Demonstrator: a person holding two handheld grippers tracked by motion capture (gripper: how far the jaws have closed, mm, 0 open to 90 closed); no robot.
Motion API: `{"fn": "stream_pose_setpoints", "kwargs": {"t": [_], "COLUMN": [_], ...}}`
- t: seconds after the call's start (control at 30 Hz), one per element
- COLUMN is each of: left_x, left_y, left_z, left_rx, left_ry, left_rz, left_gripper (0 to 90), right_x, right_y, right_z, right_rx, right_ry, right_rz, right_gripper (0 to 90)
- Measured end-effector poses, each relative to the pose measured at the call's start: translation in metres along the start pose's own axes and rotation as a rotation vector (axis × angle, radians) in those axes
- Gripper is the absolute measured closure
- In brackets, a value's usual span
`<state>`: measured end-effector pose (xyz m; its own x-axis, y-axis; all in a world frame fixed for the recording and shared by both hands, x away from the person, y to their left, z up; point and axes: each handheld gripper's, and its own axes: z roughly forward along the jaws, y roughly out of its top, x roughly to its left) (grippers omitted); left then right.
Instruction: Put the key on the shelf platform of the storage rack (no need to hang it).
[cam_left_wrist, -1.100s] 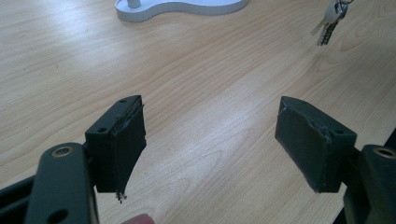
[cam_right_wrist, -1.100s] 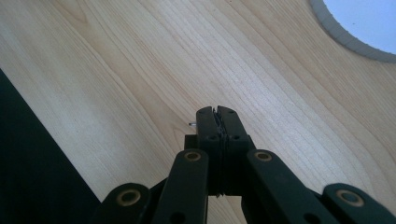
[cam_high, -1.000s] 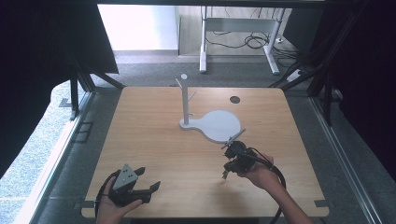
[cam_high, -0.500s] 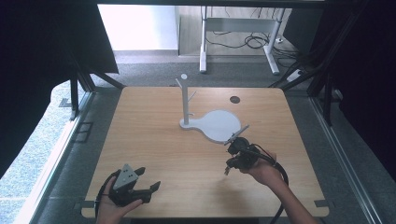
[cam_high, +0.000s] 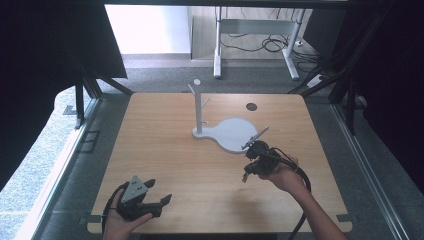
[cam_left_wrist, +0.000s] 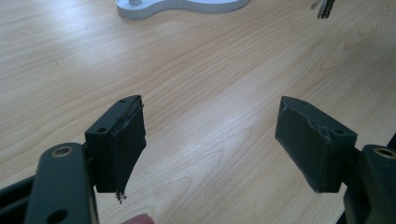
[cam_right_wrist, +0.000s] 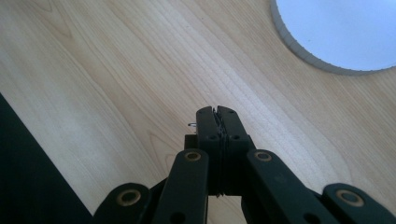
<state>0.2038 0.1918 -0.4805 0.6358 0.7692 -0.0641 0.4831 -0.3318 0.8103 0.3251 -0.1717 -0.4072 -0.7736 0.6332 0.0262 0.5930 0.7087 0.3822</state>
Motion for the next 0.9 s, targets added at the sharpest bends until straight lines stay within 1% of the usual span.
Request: {"fn": "stream_pose_setpoints", "kwargs": {"t": [0.03,0.1,0.2,0.5,0.53,0.7,0.9], "left_x": [0.0,0.0,0.001,0.001,0.001,0.004,0.005], "left_y": [0.0,0.0,0.0,-0.001,-0.001,-0.001,-0.001], "left_z": [0.0,0.001,0.0,0.0,0.0,-0.002,-0.003], "left_rx": [0.004,0.005,-0.001,0.001,0.0,-0.006,-0.006], "left_ry": [0.001,0.0,0.0,0.0,0.002,0.006,0.007], "left_rz": [0.001,0.001,-0.002,-0.003,-0.005,-0.011,-0.016], "left_gripper": [24.6,24.6,24.5,24.6,24.5,24.6,24.5], "right_x": [-0.001,-0.002,-0.006,-0.011,-0.014,-0.02,-0.029], "right_y": [0.001,0.002,0.007,0.021,0.025,0.033,0.041], "right_z": [0.0,0.0,0.001,0.006,0.008,0.012,0.014], "right_rx": [0.003,0.0,-0.002,-0.005,-0.004,-0.012,-0.024], "right_ry": [-0.001,-0.001,0.003,0.004,0.009,0.014,0.014], "right_rz": [0.005,0.001,0.009,0.014,0.019,0.03,0.051], "right_gripper": [89.7,89.7,89.7,89.7,89.7,89.7,89.7]}}
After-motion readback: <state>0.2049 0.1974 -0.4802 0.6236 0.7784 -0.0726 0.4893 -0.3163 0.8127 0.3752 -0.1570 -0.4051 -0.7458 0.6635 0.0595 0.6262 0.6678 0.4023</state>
